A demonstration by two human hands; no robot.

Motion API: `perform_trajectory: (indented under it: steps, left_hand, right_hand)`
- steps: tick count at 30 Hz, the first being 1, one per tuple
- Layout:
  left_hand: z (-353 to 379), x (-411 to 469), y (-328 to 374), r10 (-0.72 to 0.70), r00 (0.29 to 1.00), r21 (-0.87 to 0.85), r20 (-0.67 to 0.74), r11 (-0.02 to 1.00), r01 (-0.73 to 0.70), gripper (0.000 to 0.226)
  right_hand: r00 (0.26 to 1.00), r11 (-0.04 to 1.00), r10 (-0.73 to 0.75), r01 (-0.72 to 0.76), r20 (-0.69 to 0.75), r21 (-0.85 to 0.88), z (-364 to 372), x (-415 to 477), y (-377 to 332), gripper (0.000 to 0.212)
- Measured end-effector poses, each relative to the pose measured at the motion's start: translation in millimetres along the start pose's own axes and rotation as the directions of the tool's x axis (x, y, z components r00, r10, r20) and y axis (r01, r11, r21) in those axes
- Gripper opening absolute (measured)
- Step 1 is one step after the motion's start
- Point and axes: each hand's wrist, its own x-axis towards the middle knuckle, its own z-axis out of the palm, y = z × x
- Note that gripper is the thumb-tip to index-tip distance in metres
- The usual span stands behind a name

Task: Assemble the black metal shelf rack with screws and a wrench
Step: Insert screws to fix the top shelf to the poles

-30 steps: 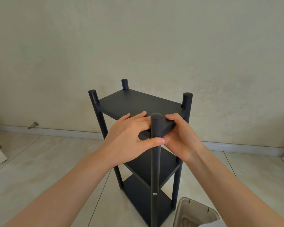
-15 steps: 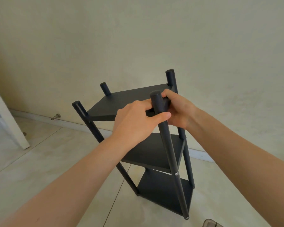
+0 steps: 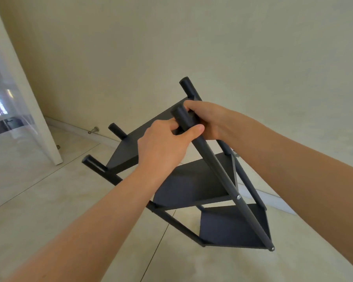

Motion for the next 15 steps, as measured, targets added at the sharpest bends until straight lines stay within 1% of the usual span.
perform_trajectory:
  steps: [2, 3, 4, 6, 8, 11, 13, 15]
  left_hand:
    - [-1.9, -5.5, -12.5, -0.034, 0.999, -0.074, 0.003, 0.997, 0.034, 0.047]
    - [-2.2, -9.4, -18.8, -0.048, 0.999, -0.105, 0.008, 0.993, 0.048, 0.044]
    - [-2.2, -14.0, -25.2, -0.059, 0.998, -0.136, 0.012, 0.989, 0.061, 0.039]
    - [-0.3, -23.1, -41.1, -0.076, 0.997, -0.197, 0.024, 0.977, 0.080, 0.037]
    - [4.0, -33.9, -60.6, -0.098, 0.994, -0.251, 0.044, 0.962, 0.106, 0.039]
    - [15.9, -52.8, -91.6, -0.170, 0.982, -0.329, 0.077, 0.926, 0.186, 0.050]
    - [27.3, -66.9, -111.5, -0.226, 0.969, -0.379, 0.103, 0.892, 0.248, 0.051]
    - [39.9, -79.9, -130.7, -0.279, 0.952, -0.404, 0.130, 0.862, 0.308, 0.050]
  right_hand:
    - [1.000, 1.000, 0.024, -0.024, 0.007, -0.019, 11.6, 4.1, 5.4, 0.005]
    - [0.999, 0.999, 0.039, -0.038, 0.014, -0.032, 16.0, 6.3, 9.6, 0.004]
    - [0.998, 0.997, 0.054, -0.053, 0.019, -0.047, 19.8, 9.0, 15.0, 0.004]
    - [0.997, 0.994, 0.081, -0.080, 0.012, -0.070, 27.0, 15.2, 29.0, 0.007]
    - [0.996, 0.991, 0.089, -0.089, -0.011, -0.098, 32.9, 21.9, 47.6, 0.010]
    - [0.993, 0.978, 0.106, -0.114, -0.056, -0.172, 39.1, 32.7, 83.0, 0.014]
    - [0.987, 0.955, 0.127, -0.148, -0.098, -0.258, 41.5, 37.7, 108.6, 0.013]
    - [0.981, 0.935, 0.148, -0.180, -0.125, -0.307, 42.9, 43.0, 132.8, 0.010]
